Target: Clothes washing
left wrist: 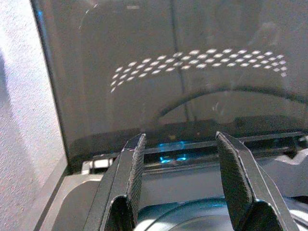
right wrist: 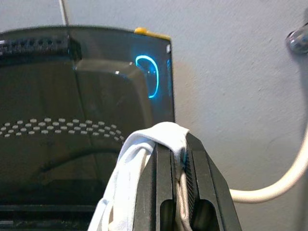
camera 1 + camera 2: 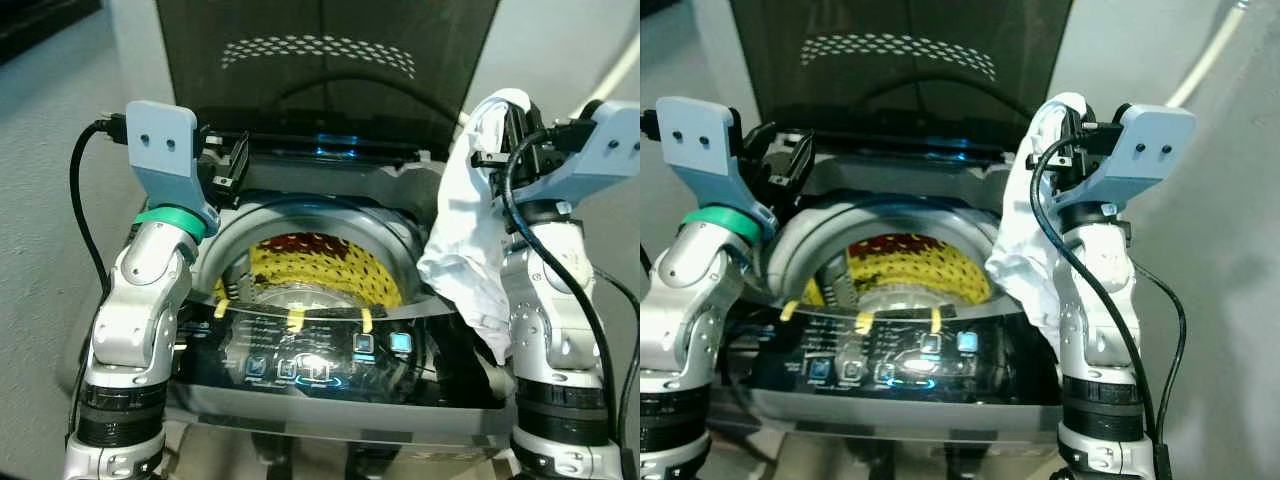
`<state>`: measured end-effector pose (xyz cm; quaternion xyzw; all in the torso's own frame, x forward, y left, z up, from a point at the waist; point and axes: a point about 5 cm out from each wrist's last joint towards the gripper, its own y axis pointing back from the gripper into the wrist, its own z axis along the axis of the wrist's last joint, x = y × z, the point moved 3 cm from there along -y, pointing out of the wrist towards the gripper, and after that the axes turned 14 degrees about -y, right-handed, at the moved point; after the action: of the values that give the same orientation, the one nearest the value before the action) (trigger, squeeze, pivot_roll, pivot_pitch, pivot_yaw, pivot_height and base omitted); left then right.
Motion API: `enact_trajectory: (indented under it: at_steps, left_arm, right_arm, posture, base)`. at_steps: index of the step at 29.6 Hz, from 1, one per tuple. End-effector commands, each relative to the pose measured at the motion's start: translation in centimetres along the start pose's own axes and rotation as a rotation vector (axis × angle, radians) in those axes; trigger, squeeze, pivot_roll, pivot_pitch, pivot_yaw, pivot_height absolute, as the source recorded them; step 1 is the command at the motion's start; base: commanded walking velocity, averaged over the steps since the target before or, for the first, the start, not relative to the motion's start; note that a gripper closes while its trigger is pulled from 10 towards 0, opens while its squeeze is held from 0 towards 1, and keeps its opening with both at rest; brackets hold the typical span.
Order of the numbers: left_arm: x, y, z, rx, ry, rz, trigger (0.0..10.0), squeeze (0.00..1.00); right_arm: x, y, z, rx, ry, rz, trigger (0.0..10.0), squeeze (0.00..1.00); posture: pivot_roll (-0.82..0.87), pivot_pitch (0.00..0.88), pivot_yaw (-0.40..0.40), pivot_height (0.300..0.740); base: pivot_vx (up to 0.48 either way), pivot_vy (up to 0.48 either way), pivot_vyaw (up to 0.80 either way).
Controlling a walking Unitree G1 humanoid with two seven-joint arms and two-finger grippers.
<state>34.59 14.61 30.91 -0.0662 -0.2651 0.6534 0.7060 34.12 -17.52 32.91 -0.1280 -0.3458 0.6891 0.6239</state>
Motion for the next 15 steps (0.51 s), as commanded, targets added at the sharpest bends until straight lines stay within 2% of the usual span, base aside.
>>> enact_trajectory:
  at_steps: [1, 5, 6, 7, 9, 10, 11, 12, 14, 15]
  left_arm:
    - [-0.1, 0.1, -0.1, 0.001, 0.005, -0.009, 10.0, 0.00]
    - [-0.1, 0.1, 0.2, -0.012, 0.005, -0.026, 10.0, 0.00]
    - [-0.2, 0.1, 1.0, -0.055, -0.004, -0.108, 10.0, 0.00]
    - [-0.2, 0.1, 1.0, -0.055, -0.004, -0.108, 10.0, 0.00]
    - [-0.4, 0.4, 1.6, -0.088, 0.006, -0.203, 10.0, 0.00]
    - [-0.4, 0.4, 1.6, -0.088, 0.006, -0.203, 10.0, 0.00]
    - [-2.0, 2.1, 2.7, -0.141, 0.017, -0.464, 10.0, 0.00]
    - [-2.0, 2.1, 2.7, -0.141, 0.017, -0.464, 10.0, 0.00]
    - [-3.9, 4.2, 3.3, -0.169, 0.045, -0.708, 10.0, 0.00]
    - [-3.9, 4.2, 3.3, -0.169, 0.045, -0.708, 10.0, 0.00]
  right_arm:
    - [0.1, -0.1, 0.5, -0.022, -0.001, 0.008, 10.0, 0.00]
    - [0.3, -0.2, 0.6, -0.026, 0.005, 0.020, 10.0, 0.00]
    - [1.6, -0.5, 0.9, -0.028, -0.010, 0.114, 10.0, 0.00]
    - [1.6, -0.5, 0.9, -0.028, -0.010, 0.114, 10.0, 0.00]
    - [3.0, -0.8, 1.5, -0.034, -0.057, 0.205, 10.0, 0.00]
    - [3.0, -0.8, 1.5, -0.034, -0.057, 0.205, 10.0, 0.00]
    - [6.1, -1.6, 2.9, -0.047, -0.128, 0.390, 10.0, 0.00]
    - [6.1, -1.6, 2.9, -0.047, -0.128, 0.390, 10.0, 0.00]
    - [8.5, -2.3, 4.2, -0.066, -0.184, 0.530, 10.0, 0.00]
    - [8.5, -2.3, 4.2, -0.066, -0.184, 0.530, 10.0, 0.00]
  posture:
    - [0.05, 0.000, 0.042, 0.740]
    - [0.05, 0.000, 0.042, 0.740]
    - [0.05, 0.000, 0.045, 0.740]
    - [0.05, 0.000, 0.045, 0.740]
    - [0.05, 0.000, 0.045, 0.740]
    - [0.05, 0.000, 0.045, 0.740]
    - [0.05, 0.000, 0.048, 0.740]
    - [0.05, 0.000, 0.048, 0.740]
    - [0.05, 0.001, 0.047, 0.740]
    - [0.05, 0.001, 0.047, 0.740]
  base:
    - [0.000, 0.000, 0.00]
    - [0.000, 0.000, 0.00]
    - [0.000, 0.000, 0.00]
    - [0.000, 0.000, 0.00]
    - [0.000, 0.000, 0.00]
    - [0.000, 0.000, 0.00]
    - [0.000, 0.000, 0.00]
    - [0.000, 0.000, 0.00]
    - [0.000, 0.000, 0.00]
    - [0.000, 0.000, 0.00]
